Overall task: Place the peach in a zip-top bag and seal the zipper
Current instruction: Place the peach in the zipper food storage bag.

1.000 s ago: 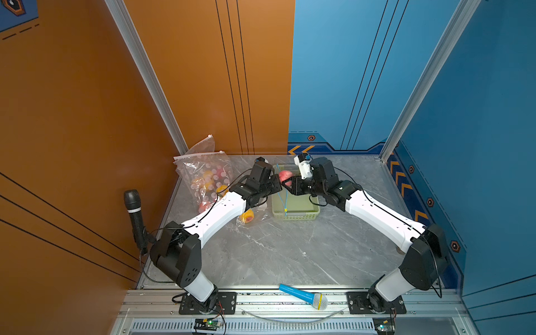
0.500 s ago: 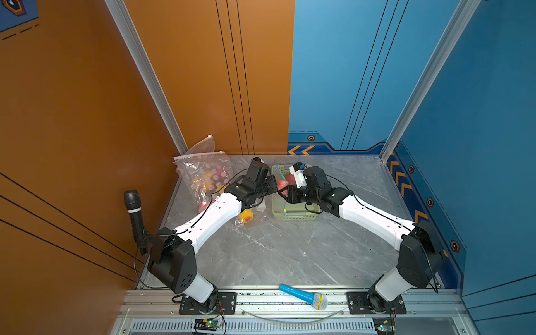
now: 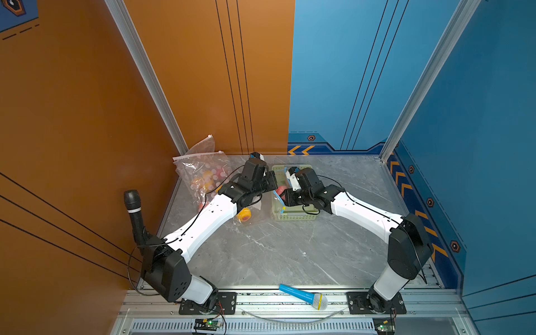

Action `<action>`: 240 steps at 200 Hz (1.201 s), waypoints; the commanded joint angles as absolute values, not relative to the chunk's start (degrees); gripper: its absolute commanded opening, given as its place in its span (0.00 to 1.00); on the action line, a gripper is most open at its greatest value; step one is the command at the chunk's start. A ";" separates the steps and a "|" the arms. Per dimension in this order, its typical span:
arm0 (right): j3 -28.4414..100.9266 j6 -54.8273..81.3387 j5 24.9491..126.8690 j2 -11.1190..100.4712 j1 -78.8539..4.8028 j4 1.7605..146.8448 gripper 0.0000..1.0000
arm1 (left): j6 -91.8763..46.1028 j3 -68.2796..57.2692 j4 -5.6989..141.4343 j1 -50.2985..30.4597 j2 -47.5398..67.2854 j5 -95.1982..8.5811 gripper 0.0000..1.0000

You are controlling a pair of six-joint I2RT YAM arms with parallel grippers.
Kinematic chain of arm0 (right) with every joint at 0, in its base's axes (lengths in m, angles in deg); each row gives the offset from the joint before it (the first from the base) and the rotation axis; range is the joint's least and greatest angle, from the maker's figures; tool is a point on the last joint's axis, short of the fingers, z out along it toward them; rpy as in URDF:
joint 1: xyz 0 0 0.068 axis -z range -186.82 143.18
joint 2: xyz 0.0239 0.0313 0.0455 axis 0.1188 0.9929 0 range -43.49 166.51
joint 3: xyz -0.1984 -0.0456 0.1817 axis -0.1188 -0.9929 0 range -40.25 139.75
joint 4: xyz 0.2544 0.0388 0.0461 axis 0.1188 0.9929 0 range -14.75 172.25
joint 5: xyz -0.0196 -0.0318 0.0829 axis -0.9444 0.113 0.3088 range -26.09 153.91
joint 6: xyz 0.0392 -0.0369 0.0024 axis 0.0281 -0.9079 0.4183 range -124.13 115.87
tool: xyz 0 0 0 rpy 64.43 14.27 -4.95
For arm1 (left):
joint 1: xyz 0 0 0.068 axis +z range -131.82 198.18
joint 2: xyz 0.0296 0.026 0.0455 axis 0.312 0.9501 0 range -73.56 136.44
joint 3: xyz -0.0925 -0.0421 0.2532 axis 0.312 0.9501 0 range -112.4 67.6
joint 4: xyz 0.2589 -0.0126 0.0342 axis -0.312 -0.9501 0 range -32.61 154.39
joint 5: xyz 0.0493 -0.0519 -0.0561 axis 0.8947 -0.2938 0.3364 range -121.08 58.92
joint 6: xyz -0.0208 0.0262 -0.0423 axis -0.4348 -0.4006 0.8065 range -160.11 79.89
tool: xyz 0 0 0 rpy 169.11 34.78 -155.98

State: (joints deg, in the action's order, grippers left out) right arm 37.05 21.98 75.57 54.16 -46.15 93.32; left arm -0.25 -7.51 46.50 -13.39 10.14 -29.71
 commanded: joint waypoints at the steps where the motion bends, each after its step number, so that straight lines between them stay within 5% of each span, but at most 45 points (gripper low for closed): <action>1: 38.67 20.35 73.63 54.46 -46.20 96.69 0.26 | -1.83 -8.89 45.23 -13.90 7.95 -27.84 0.00; 25: 39.92 19.89 73.64 54.43 -46.33 98.08 0.30 | -1.70 -8.67 45.31 -14.23 7.65 -28.00 0.00; 54: 43.03 18.39 73.77 54.12 -48.21 100.07 0.53 | -1.58 -8.71 45.41 -14.36 8.52 -28.53 0.00; 94: 43.64 18.93 73.79 51.03 -47.90 101.00 0.71 | -0.85 -7.94 45.93 -13.24 8.89 -29.41 0.00; 186: 44.87 19.26 67.32 42.51 -41.64 103.25 0.72 | 0.75 -5.58 48.10 -12.51 8.76 -29.46 0.00; 240: 47.03 18.40 65.58 46.99 -34.45 105.56 0.72 | 1.25 -4.21 48.76 -12.43 7.22 -28.00 0.00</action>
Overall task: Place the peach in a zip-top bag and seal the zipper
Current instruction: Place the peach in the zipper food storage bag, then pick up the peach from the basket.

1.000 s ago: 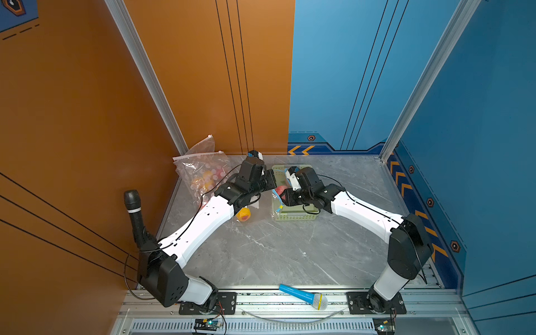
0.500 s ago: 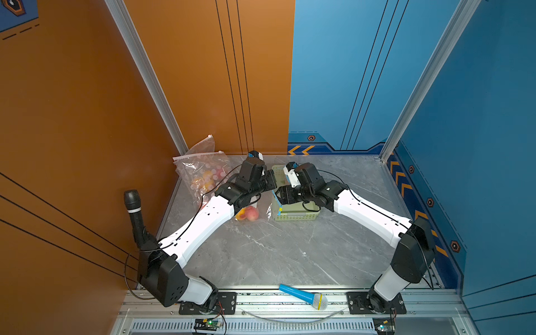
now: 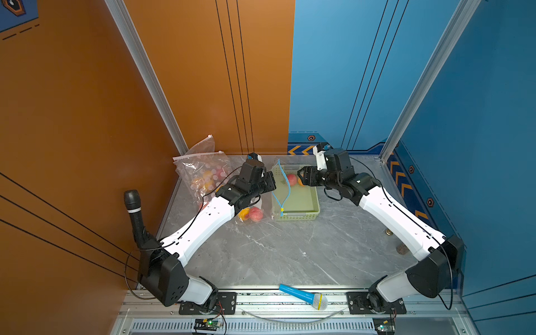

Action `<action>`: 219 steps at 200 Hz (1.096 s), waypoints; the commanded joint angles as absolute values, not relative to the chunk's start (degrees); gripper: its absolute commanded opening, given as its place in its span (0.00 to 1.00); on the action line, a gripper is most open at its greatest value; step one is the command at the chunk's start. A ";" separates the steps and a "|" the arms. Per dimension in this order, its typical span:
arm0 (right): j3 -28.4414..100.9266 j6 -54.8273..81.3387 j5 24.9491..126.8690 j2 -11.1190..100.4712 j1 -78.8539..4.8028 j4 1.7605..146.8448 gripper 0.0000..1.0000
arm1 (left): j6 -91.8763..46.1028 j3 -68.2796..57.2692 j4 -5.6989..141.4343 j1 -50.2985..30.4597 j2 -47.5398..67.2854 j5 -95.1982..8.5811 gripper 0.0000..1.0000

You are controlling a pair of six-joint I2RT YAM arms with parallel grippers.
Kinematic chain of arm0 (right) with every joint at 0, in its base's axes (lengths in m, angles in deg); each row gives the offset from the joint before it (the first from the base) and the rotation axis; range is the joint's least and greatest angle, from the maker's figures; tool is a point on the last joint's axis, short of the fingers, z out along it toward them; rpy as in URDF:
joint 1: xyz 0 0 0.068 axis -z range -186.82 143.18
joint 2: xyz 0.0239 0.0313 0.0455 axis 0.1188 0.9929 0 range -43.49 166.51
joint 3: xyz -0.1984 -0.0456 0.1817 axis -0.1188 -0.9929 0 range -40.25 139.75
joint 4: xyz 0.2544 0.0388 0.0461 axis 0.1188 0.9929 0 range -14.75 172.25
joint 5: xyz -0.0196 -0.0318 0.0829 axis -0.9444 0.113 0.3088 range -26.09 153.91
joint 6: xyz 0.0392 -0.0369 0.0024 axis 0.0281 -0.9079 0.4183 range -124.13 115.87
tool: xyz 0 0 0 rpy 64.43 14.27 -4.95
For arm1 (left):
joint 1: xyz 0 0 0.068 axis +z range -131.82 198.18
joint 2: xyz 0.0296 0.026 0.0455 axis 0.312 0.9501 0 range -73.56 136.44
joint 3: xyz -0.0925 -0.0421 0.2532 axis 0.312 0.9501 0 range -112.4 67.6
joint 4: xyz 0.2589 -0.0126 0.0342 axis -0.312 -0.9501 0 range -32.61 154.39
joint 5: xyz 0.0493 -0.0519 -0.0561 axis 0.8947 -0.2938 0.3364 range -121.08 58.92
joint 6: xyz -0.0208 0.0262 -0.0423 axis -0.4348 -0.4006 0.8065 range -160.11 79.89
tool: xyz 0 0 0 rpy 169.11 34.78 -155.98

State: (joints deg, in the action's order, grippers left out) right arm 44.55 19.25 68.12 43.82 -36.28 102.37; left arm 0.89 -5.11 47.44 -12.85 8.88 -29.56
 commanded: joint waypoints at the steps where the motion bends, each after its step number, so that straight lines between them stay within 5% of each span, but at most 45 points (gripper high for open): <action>1: 47.12 18.30 65.49 47.28 -34.35 105.65 0.72 | 1.18 -4.21 48.71 -12.46 7.22 -28.00 0.00; 167: 74.02 6.04 61.89 84.39 -34.54 111.08 0.71 | 0.35 -3.48 48.20 -13.04 6.62 -27.67 0.00; 219: 83.69 2.39 59.44 93.60 -36.00 113.28 0.79 | -0.29 -5.03 45.85 -13.89 6.60 -27.48 0.00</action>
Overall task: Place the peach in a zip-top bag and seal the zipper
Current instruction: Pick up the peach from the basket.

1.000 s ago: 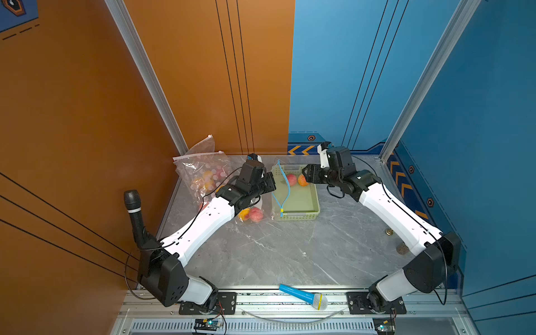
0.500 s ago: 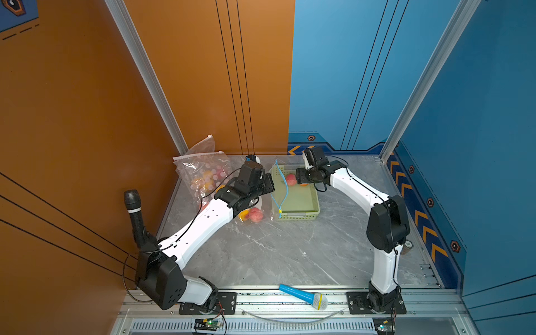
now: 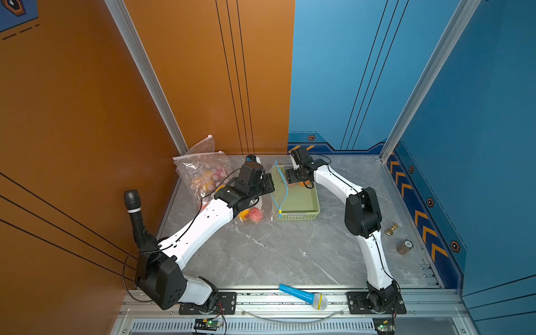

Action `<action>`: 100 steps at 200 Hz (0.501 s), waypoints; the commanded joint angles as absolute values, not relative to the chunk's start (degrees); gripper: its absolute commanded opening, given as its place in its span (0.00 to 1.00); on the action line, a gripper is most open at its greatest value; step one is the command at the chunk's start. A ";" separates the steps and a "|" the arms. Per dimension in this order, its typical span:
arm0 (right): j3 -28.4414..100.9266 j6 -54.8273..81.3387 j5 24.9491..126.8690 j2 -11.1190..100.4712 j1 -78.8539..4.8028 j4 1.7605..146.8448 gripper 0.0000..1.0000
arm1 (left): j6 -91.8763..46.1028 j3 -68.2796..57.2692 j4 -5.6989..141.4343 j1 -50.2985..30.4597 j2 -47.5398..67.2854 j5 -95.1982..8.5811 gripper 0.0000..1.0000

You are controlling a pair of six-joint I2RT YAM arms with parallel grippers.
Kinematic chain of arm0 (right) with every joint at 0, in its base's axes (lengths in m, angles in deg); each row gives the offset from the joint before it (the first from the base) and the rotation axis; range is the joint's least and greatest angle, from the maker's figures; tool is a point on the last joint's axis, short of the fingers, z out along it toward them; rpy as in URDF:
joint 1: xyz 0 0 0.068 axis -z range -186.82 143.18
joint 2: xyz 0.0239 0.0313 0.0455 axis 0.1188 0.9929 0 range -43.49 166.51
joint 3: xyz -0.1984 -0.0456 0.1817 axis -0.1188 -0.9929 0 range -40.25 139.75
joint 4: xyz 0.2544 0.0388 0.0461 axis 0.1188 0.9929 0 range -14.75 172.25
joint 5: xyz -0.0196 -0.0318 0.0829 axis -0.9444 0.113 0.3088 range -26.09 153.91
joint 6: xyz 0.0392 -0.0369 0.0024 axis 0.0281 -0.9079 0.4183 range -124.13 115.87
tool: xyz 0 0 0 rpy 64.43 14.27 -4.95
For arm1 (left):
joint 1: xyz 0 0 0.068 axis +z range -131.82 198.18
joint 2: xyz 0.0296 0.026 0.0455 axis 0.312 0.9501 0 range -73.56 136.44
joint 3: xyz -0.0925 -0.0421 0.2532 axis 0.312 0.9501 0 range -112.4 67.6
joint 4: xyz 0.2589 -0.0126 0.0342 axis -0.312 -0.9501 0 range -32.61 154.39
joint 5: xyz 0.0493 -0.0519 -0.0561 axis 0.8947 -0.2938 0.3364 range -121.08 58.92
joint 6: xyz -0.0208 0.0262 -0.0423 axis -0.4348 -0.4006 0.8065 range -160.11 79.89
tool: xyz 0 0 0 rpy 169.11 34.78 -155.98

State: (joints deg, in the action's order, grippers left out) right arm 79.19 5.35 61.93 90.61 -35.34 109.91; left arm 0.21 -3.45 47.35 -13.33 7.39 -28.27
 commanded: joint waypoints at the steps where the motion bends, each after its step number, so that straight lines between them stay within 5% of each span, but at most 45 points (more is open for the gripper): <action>1: 83.82 2.30 59.39 93.74 -36.00 113.30 0.79 | -0.29 -5.06 45.80 -13.89 6.56 -27.48 0.00; 100: 90.45 -0.37 60.33 102.74 -36.61 115.42 0.74 | 0.46 -3.99 45.92 -14.52 5.77 -26.78 0.00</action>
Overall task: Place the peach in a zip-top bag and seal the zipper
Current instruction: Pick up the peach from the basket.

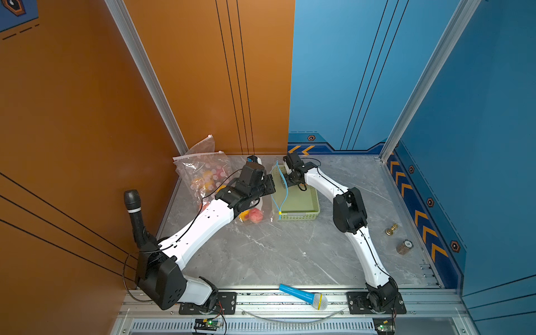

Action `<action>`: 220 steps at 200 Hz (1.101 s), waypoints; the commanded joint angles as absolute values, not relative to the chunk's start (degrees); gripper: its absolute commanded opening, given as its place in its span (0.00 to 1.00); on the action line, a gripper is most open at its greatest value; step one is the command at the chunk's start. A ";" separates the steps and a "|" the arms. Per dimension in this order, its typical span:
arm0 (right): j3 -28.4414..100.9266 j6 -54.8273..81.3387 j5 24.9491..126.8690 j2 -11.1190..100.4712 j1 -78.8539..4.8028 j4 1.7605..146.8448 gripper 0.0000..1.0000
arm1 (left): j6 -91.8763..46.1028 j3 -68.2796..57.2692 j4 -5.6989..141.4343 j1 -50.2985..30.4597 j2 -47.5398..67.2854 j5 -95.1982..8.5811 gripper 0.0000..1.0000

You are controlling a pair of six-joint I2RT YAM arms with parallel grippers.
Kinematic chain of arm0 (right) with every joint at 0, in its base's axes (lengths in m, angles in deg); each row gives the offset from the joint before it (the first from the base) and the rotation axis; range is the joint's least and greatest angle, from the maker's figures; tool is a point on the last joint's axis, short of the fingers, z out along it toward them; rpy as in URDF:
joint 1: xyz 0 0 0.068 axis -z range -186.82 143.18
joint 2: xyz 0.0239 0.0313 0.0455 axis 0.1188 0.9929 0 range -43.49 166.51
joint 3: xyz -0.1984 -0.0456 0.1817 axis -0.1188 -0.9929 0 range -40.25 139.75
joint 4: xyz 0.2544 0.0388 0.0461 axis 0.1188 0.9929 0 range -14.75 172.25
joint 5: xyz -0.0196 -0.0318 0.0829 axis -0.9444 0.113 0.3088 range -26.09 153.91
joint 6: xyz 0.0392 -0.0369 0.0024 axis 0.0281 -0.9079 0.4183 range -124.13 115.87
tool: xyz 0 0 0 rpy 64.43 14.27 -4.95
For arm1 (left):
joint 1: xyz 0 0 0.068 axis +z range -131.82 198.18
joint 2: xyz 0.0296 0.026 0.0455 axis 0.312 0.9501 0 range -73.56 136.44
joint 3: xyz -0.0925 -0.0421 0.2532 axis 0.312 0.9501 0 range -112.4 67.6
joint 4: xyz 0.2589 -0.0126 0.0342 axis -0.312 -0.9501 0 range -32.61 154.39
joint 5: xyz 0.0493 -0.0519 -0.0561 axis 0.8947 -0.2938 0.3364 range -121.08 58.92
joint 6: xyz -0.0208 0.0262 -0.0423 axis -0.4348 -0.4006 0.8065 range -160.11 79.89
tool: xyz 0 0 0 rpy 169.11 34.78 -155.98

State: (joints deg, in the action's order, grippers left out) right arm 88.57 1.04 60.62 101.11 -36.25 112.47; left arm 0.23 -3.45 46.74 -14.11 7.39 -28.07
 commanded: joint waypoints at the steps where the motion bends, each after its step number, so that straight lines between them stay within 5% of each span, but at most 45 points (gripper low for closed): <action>1: 90.45 -0.40 60.36 102.75 -36.61 115.42 0.74 | 0.48 -4.01 45.97 -14.52 5.74 -26.78 0.00; 46: 90.53 -0.17 61.10 103.30 -36.79 115.03 0.71 | 0.75 -3.19 46.38 -14.45 5.11 -26.33 0.00; 79: 90.96 0.95 60.27 103.19 -36.40 112.79 0.84 | 0.85 -3.10 46.37 -14.51 5.19 -26.42 0.00; 109: 92.12 2.87 62.21 104.29 -35.40 110.75 0.83 | 1.19 -3.07 46.62 -14.59 5.87 -26.59 0.00; 193: 93.18 4.49 66.38 104.57 -35.45 110.86 0.42 | 1.12 -3.26 46.48 -14.60 6.46 -26.82 0.00; 220: 89.16 4.37 66.48 99.58 -36.13 109.57 0.36 | 1.03 -2.82 46.21 -14.34 5.98 -26.78 0.00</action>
State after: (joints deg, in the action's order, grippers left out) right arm 92.61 4.03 65.23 104.87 -35.18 109.62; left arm 0.47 -3.42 46.78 -14.14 6.49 -27.86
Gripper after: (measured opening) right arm 0.557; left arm 0.050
